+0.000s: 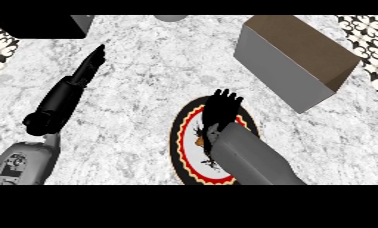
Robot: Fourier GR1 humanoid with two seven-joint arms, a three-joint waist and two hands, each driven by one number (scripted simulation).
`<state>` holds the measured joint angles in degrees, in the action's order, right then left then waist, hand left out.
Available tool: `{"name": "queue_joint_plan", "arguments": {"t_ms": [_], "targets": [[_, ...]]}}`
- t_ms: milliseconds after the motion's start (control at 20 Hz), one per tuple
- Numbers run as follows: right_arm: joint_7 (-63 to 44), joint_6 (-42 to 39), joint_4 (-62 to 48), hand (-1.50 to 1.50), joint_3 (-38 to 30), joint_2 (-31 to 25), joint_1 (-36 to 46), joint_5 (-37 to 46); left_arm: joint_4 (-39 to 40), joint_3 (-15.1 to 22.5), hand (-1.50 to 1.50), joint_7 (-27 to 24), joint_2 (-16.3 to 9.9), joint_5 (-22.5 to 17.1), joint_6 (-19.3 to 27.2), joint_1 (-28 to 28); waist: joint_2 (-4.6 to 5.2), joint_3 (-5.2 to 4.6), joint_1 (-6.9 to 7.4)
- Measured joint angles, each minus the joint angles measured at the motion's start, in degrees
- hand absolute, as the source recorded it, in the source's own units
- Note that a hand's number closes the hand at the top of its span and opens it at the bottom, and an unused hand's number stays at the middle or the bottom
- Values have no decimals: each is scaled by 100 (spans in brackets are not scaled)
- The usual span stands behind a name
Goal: Pick the croissant from the plate and place it in the cardboard box
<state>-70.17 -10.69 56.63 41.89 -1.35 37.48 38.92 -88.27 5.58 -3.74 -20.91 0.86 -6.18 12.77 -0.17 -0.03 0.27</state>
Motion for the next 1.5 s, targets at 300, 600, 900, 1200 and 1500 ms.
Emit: {"name": "queue_joint_plan", "arguments": {"t_ms": [300,600,900,1200,1500], "targets": [[292,14,26,150,150,-18,-86,96,74,-36,0,47,110,46,-73,77,-5,-6,6],[612,93,-188,150,224,4,-16,682,-42,-124,0,23,126,98,-166,-20,-30,-11,13],[1290,233,-281,150,276,73,323,891,66,-147,0,61,236,156,-224,134,12,-3,56],[3247,980,-144,150,81,114,968,572,145,-107,0,-24,271,206,-251,267,107,12,228],[4348,1638,-497,150,-95,131,1745,738,199,-154,0,-43,281,242,-266,248,69,6,167]]}}
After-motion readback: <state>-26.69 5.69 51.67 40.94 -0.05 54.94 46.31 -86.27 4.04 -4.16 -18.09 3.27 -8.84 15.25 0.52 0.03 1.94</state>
